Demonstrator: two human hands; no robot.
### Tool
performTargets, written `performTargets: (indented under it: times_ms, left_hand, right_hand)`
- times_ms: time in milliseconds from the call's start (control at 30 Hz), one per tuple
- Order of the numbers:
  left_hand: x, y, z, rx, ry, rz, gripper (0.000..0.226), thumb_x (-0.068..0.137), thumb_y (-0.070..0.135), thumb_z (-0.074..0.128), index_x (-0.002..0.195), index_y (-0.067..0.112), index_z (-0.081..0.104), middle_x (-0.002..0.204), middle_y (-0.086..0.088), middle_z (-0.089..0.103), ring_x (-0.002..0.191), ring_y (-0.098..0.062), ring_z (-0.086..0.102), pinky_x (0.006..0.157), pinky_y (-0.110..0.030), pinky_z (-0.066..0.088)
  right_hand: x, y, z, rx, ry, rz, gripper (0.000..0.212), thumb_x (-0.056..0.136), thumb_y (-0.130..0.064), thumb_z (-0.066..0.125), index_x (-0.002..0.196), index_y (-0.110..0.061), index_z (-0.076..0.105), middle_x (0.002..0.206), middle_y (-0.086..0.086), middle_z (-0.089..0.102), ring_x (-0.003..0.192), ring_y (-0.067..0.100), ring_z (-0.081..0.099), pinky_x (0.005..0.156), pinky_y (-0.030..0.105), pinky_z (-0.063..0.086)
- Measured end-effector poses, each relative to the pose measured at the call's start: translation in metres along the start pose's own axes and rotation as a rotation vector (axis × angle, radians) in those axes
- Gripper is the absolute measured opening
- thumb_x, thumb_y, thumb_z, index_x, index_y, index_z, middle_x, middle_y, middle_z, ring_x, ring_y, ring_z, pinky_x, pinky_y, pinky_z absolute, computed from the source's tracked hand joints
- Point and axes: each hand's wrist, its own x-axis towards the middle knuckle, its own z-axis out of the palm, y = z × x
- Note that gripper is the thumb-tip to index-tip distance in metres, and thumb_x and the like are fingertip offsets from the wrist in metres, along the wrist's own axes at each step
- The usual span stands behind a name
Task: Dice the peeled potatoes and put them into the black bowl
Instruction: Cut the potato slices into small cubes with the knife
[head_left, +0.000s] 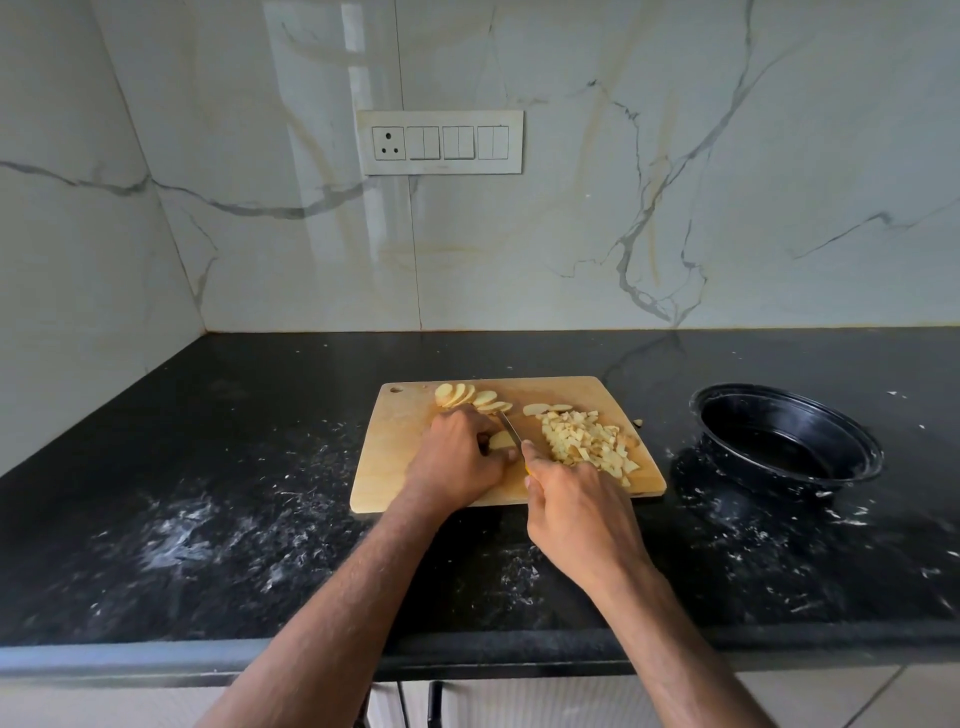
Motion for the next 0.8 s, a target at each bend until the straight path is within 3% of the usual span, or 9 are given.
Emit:
performTargets:
  times_ms: [167,300,433,600,800]
  left_hand:
    - [0.000,0.002,-0.001,-0.030,-0.005,-0.007,0.017,0.082,0.034,0.074,0.087,0.018,0.077,0.092,0.003,0.070,0.083,-0.016,0.060,0.079,-0.036,0.054]
    - [-0.001,0.006,-0.002,-0.034,0.006,-0.031,0.016,0.082,0.032,0.075,0.086,0.016,0.077,0.088,0.001,0.071,0.082,-0.016,0.061,0.077,-0.031,0.053]
    - [-0.002,0.006,-0.001,-0.030,0.004,-0.047,0.013,0.082,0.033,0.076,0.081,0.020,0.074,0.082,0.004,0.069,0.076,-0.013,0.059,0.069,-0.025,0.047]
    - [-0.001,0.006,0.001,-0.027,-0.008,-0.060,0.015,0.081,0.033,0.075,0.078,0.018,0.074,0.078,0.005,0.069,0.073,-0.013,0.059,0.067,-0.028,0.051]
    - [-0.001,0.005,0.002,-0.008,-0.002,-0.068,0.020,0.082,0.033,0.075,0.070,0.026,0.060,0.075,0.007,0.063,0.066,-0.007,0.052,0.057,-0.016,0.034]
  right_hand:
    - [0.001,0.000,0.002,0.011,-0.029,0.012,0.044,0.102,-0.031,0.049,0.146,-0.027,0.048,0.070,-0.010,0.059,0.057,0.009,0.051,0.051,0.019,0.039]
    - [-0.002,0.002,0.001,0.002,-0.033,0.030,0.041,0.102,-0.029,0.049,0.142,-0.027,0.054,0.081,-0.010,0.071,0.056,0.007,0.050,0.053,0.020,0.044]
    - [-0.008,0.002,-0.001,-0.017,-0.055,0.035,0.042,0.101,-0.029,0.048,0.143,-0.027,0.053,0.077,-0.010,0.068,0.057,0.007,0.056,0.054,0.026,0.053]
    - [-0.012,0.000,-0.004,-0.049,-0.043,0.031,0.043,0.100,-0.027,0.050,0.143,-0.027,0.053,0.079,-0.010,0.070,0.057,0.007,0.056,0.052,0.023,0.050]
    - [-0.017,-0.003,-0.007,-0.055,-0.045,0.033,0.044,0.100,-0.027,0.051,0.144,-0.028,0.052,0.081,-0.011,0.071,0.058,0.006,0.058,0.054,0.021,0.052]
